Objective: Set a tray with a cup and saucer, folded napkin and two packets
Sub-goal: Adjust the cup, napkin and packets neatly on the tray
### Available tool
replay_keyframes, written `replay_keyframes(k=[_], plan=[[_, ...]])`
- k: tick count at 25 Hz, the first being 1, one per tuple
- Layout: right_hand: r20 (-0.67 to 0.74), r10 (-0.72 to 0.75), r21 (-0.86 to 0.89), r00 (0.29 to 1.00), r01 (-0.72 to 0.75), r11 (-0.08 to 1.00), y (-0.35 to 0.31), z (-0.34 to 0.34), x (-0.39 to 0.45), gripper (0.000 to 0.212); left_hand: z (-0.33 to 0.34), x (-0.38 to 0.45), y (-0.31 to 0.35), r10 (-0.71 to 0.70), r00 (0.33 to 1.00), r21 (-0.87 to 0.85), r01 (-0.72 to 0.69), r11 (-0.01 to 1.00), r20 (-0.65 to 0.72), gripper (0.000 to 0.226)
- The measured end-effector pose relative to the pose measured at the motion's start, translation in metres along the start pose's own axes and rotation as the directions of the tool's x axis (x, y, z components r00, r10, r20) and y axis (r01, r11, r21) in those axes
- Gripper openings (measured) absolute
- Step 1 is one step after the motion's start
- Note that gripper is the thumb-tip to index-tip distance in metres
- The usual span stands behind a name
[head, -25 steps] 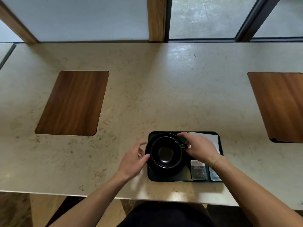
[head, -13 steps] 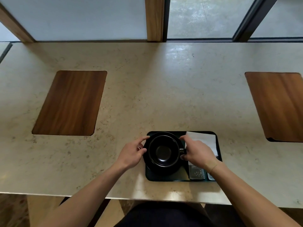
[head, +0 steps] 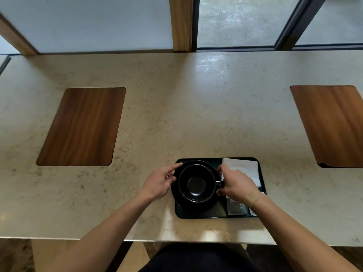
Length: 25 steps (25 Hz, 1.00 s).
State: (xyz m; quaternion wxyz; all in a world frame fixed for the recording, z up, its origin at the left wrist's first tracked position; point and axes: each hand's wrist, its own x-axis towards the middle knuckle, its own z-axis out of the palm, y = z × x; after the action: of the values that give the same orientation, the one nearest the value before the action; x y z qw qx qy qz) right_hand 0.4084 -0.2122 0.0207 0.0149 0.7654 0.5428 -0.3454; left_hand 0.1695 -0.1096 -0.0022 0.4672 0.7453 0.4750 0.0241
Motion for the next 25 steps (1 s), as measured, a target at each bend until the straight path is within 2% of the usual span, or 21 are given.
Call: replay_keyframes(k=[19,25], plan=[[0.020,0.005,0.004,1.000,-0.005,1.000,-0.001,-0.009,-0.008,0.061,0.000,0.001,-0.008,0.039,0.999,0.096,-0.040,0.995,0.008,0.048],[-0.047,-0.031,0.062,0.998,0.034,0.998,0.016,-0.022,-0.021,0.049,-0.010,0.000,0.003,0.121,0.977,0.104,-0.104,0.989,-0.176,0.038]])
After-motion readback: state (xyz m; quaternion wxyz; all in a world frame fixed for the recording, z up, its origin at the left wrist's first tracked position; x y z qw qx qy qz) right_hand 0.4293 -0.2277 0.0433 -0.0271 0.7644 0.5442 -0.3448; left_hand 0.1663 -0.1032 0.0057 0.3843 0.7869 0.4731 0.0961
